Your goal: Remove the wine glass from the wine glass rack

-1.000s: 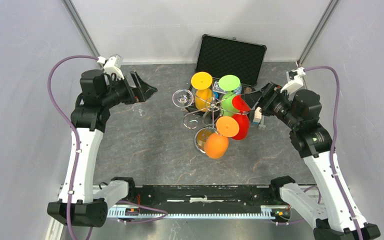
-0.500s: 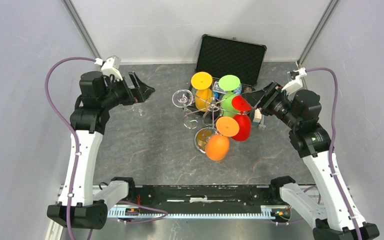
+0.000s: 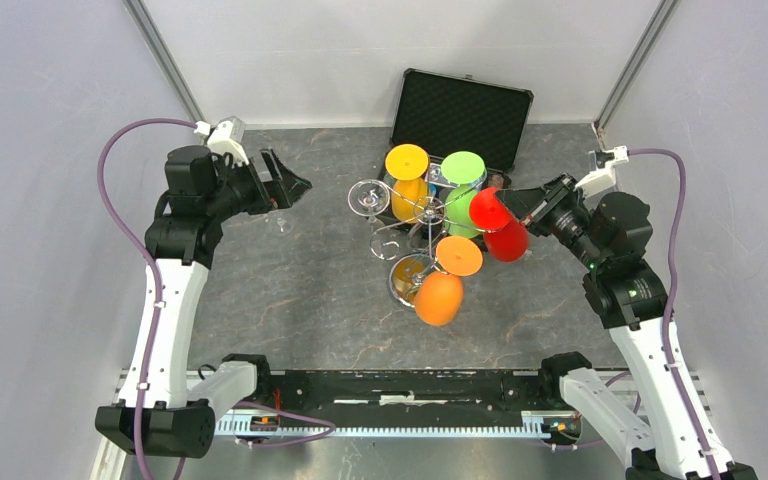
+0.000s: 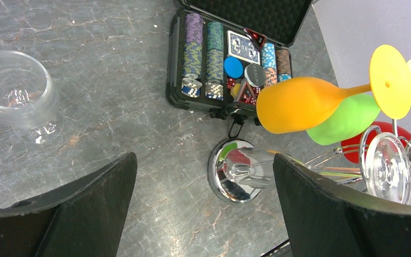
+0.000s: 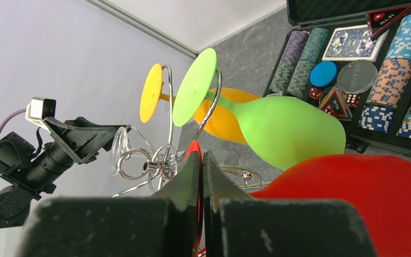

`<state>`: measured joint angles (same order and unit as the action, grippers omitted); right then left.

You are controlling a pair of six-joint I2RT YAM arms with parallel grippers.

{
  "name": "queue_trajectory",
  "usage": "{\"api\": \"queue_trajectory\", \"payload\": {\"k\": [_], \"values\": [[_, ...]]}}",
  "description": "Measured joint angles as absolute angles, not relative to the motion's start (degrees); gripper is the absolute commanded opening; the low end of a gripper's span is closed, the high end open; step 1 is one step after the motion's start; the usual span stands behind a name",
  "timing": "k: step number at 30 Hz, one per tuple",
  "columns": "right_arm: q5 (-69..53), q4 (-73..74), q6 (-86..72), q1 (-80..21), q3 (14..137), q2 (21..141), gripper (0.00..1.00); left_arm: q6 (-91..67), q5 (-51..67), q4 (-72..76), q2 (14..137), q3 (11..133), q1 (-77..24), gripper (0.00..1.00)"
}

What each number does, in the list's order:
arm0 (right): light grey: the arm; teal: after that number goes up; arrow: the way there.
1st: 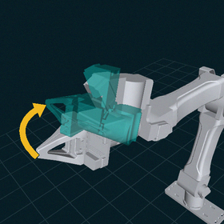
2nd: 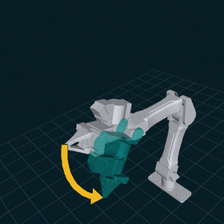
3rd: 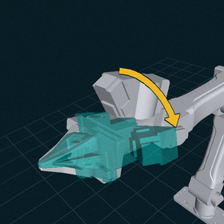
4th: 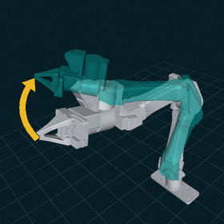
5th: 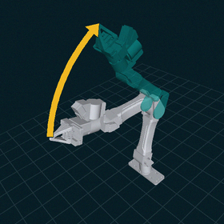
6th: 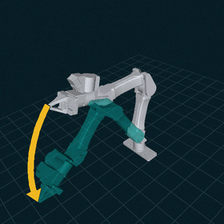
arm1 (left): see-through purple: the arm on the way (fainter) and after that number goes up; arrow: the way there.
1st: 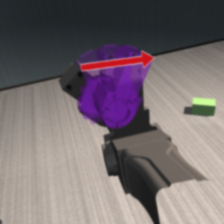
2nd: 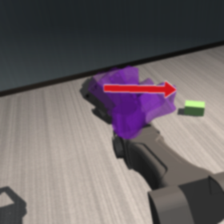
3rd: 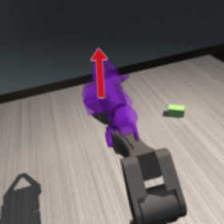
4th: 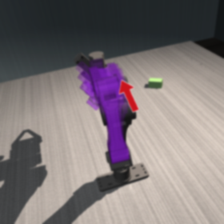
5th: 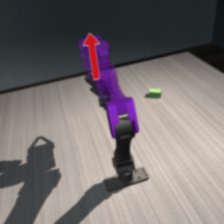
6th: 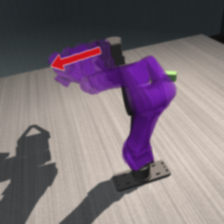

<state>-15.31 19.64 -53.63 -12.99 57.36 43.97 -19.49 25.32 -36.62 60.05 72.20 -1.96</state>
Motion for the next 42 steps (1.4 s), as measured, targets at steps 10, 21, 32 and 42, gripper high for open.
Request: {"api": "queue_trajectory", "payload": {"k": [10,21,32,42], "values": [[-14.85,20.80,-55.88,-13.02,57.95,43.94,0.00,-19.46,24.93,-36.60,60.05,72.18,-1.96,1.00],[-17.93,16.88,-63.18,-12.99,54.43,37.89,0.00,-19.49,24.93,-36.58,59.79,72.14,-1.96,1.00],[-23.03,14.33,-67.72,-12.99,50.96,38.68,0.00,-19.49,24.95,-36.58,59.24,72.03,-1.96,1.00],[-26.37,8.49,-67.75,-12.99,50.57,42.76,0.00,-19.51,25.65,-36.16,59.27,71.92,-1.96,1.00]]}}
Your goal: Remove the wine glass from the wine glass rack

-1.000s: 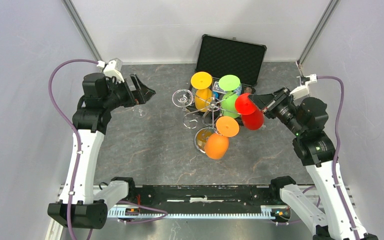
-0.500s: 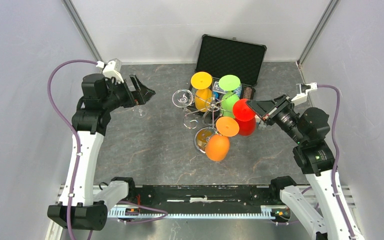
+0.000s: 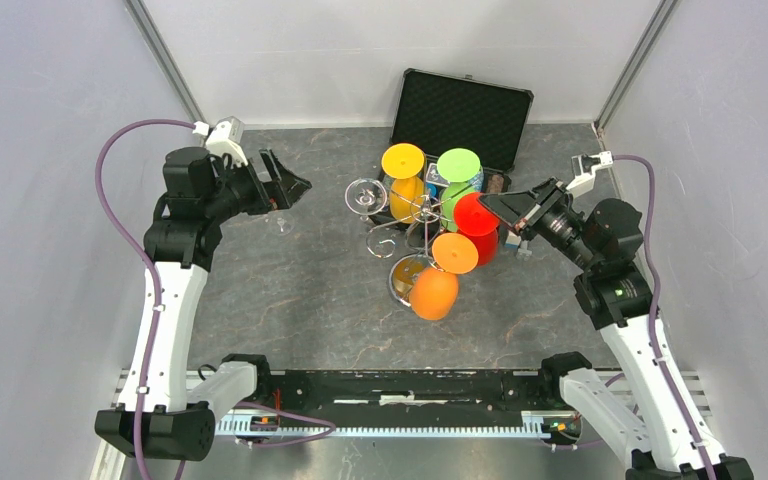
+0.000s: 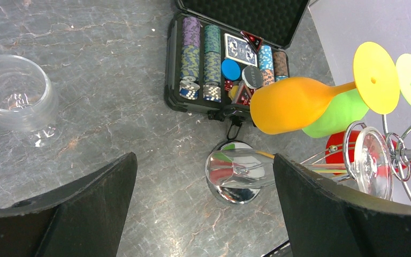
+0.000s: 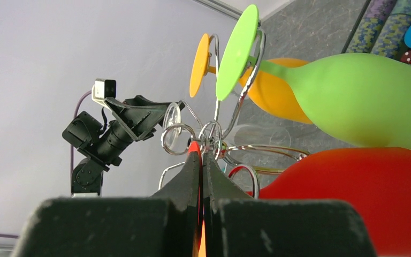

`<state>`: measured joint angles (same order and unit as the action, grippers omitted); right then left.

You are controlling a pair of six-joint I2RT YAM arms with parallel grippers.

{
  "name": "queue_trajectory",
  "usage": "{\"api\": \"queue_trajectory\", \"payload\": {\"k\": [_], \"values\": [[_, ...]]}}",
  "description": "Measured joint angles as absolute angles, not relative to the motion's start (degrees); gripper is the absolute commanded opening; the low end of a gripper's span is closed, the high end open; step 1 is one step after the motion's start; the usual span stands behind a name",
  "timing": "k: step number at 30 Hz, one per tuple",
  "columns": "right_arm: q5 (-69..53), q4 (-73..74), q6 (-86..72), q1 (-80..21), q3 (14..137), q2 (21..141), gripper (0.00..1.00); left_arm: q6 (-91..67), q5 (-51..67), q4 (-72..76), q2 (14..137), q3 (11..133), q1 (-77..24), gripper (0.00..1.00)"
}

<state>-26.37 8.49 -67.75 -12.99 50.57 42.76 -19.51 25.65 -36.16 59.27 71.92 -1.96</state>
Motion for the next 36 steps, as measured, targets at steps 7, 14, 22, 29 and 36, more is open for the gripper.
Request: {"api": "queue_trajectory", "payload": {"k": [7,14,22,29,36], "values": [[-25.87,5.15,-66.19,-13.02,50.81,45.28,0.00,-19.62,25.63,-35.79,59.24,71.92,-1.96,1.00],[-23.79,1.72,-64.84,-13.02,50.92,48.05,0.00,-20.29,25.58,-35.79,59.16,72.77,-1.96,1.00],[-20.43,-0.93,-64.12,-12.99,50.92,48.84,0.00,-20.32,23.55,-35.92,58.46,74.65,-1.96,1.00],[-12.84,1.52,-61.47,-12.99,51.79,48.01,0.00,-20.29,19.66,-36.84,58.46,75.72,-1.96,1.00],[-3.42,5.39,-56.99,-12.99,56.14,43.99,0.00,-20.51,19.94,-37.01,58.30,77.82,-1.96,1.00]]}}
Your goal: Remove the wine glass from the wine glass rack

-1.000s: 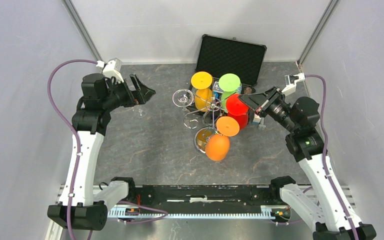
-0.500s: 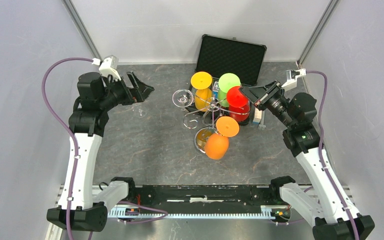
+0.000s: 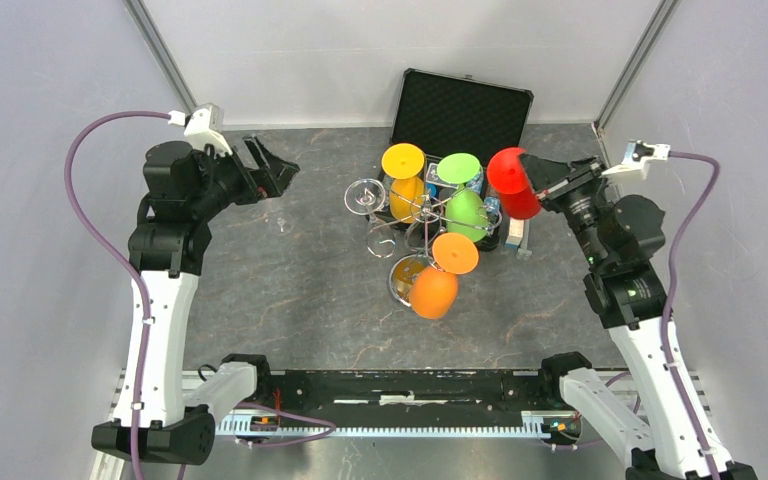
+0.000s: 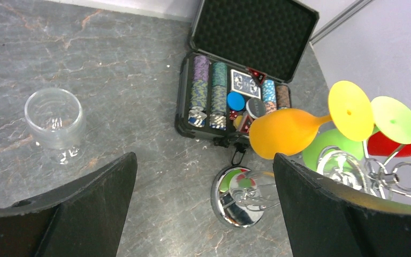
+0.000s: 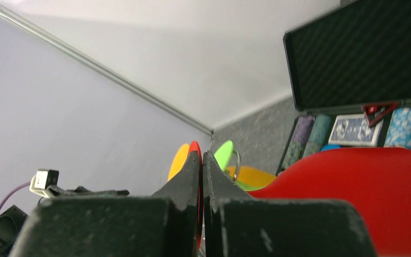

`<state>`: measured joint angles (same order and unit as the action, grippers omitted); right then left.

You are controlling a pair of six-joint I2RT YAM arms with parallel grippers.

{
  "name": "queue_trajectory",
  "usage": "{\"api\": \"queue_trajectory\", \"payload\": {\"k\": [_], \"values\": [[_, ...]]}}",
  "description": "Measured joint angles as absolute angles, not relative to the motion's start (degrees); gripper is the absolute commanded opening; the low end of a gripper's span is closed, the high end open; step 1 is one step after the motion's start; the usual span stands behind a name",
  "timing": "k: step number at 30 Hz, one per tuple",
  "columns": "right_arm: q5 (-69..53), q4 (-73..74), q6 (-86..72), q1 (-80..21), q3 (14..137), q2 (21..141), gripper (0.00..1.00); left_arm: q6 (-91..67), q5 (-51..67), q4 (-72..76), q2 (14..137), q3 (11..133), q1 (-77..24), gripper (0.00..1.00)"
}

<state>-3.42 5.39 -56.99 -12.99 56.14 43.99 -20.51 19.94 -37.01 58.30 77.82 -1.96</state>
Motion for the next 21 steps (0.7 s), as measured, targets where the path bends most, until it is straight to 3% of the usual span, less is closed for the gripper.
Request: {"api": "queue_trajectory", "payload": {"k": [10,15,21], "values": [[-2.55,1.72,-54.54,-12.99,62.70,43.29,0.00,-28.23,30.44,-29.56,56.93,78.94,-1.96,1.00],[-9.06,-7.27,-56.45,-12.99,63.44,44.23,0.00,-40.82,40.16,-12.21,55.86,74.65,-2.09,1.00],[-17.19,-22.79,-63.11,-13.02,64.40,47.33,0.00,-52.66,43.66,5.02,57.49,71.90,-5.82,1.00]]}}
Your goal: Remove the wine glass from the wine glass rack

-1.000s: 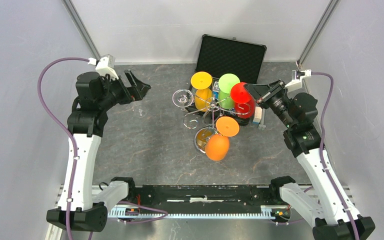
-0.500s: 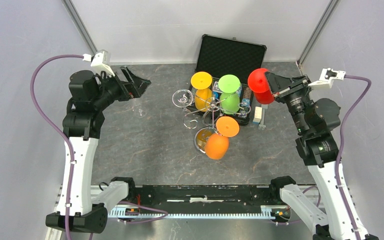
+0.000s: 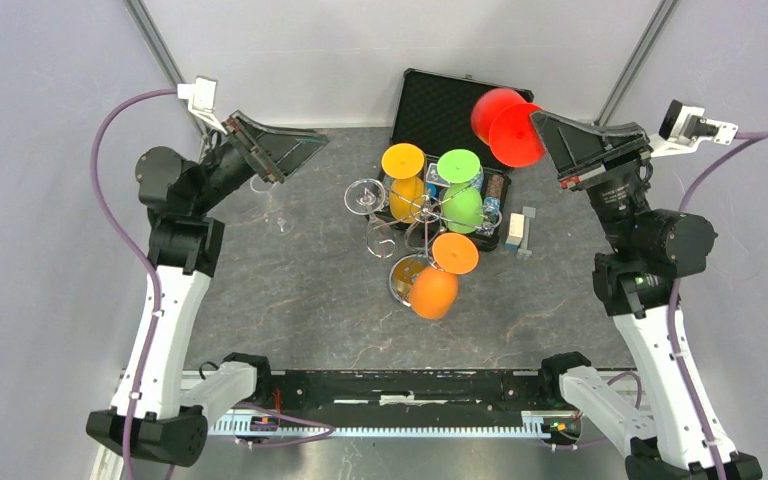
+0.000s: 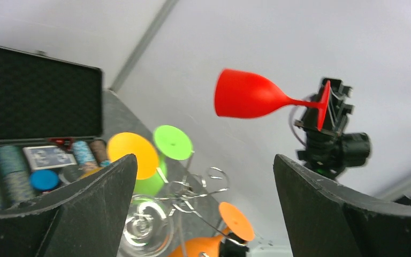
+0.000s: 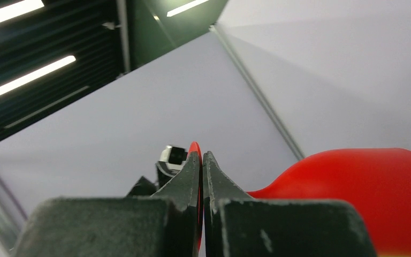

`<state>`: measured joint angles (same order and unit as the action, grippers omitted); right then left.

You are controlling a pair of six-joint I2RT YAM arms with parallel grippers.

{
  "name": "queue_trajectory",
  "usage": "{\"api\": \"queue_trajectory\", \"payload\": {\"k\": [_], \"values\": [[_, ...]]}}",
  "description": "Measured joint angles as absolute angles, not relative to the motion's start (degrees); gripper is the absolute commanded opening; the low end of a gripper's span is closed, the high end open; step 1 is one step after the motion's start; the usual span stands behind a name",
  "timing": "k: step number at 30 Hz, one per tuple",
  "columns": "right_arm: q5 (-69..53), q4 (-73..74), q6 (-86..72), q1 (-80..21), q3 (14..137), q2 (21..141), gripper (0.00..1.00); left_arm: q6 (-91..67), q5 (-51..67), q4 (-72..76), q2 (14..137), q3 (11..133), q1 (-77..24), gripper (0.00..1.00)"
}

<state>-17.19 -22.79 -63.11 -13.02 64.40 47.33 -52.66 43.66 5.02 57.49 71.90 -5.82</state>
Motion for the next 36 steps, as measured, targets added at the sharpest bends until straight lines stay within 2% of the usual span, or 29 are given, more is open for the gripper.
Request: {"api": "queue_trajectory", "payload": {"k": [7,15,20,23,26,31,36], "values": [[-21.85,-38.24,-73.41,-14.06,65.87,54.30,0.00,-59.00,42.13,13.08,66.92,76.20,-15.27,1.00],[-21.85,-44.60,-78.35,-25.08,66.87,59.72,0.00,-66.67,41.32,17.80,79.02,83.70,-21.47,0.98],[-21.15,-45.91,-78.19,-29.28,67.35,61.01,0.00,-70.08,40.51,18.35,79.37,83.44,-22.96,0.93],[-20.36,-46.39,-78.02,-29.80,67.40,61.01,0.00,-72.73,40.21,19.94,78.04,81.30,-22.90,0.79],[-19.84,-46.92,-78.17,-29.93,67.40,61.01,0.00,-78.06,40.10,24.14,76.71,78.19,-22.92,0.71],[-17.98,-49.69,-78.98,-30.02,67.40,61.28,0.00,-87.68,40.58,33.54,75.90,74.32,-23.09,0.68],[-16.25,-53.30,-81.43,-30.02,66.43,62.06,0.00,-94.54,41.08,40.64,75.16,72.51,-24.56,0.72]]}}
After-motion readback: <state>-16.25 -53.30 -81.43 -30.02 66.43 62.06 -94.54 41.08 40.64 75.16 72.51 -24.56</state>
